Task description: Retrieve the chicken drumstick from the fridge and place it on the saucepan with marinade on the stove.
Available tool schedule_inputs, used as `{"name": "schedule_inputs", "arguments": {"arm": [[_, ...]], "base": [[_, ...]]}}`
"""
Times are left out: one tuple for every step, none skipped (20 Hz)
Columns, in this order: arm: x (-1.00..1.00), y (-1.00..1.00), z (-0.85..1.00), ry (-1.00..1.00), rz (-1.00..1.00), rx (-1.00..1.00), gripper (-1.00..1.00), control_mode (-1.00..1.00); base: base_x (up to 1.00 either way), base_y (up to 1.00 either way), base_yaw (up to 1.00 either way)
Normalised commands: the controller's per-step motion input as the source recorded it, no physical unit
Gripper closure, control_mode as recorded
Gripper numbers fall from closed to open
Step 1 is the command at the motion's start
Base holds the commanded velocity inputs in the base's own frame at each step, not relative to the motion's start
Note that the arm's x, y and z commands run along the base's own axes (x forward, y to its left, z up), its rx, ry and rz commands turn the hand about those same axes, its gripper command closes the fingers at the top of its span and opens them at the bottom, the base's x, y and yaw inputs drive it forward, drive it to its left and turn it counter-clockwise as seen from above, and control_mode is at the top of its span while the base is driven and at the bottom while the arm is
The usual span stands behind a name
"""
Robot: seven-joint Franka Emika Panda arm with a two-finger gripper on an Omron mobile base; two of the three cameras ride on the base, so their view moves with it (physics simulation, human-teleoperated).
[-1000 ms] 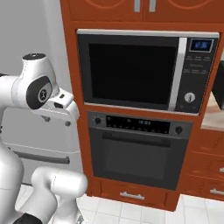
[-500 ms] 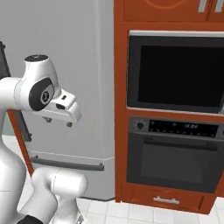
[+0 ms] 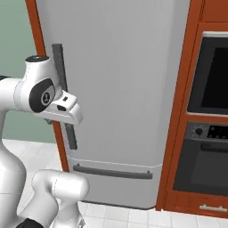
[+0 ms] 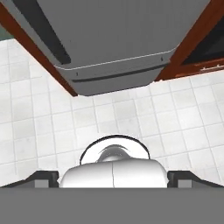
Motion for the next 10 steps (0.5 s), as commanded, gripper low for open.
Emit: {"name": "schedule_inputs", "arguments": {"arm": [[0.0,0.0,0.0,0.0,0.0,0.0,-1.0,1.0],[0.0,0.0,0.0,0.0,0.0,0.0,-1.0,1.0],[0.0,0.0,0.0,0.0,0.0,0.0,-1.0,1.0],[0.0,0.0,0.0,0.0,0.0,0.0,-1.0,1.0],[0.0,0.0,0.0,0.0,0.0,0.0,-1.0,1.0],[0.0,0.0,0.0,0.0,0.0,0.0,-1.0,1.0],[0.0,0.0,0.0,0.0,0.0,0.0,-1.0,1.0],[0.0,0.0,0.0,0.0,0.0,0.0,-1.0,1.0],[0.0,0.0,0.0,0.0,0.0,0.0,-1.0,1.0],[0.0,0.0,0.0,0.0,0.0,0.0,-1.0,1.0]], "base": [[0.0,1.0,0.0],[0.0,1.0,0.0],[0.0,1.0,0.0],[0.0,1.0,0.0],[0.0,1.0,0.0],[-0.15,1.0,0.0],[-0.21,0.83,0.0],[-0.24,0.66,0.0],[-0.21,0.56,-0.02],[-0.19,0.51,-0.04]]}}
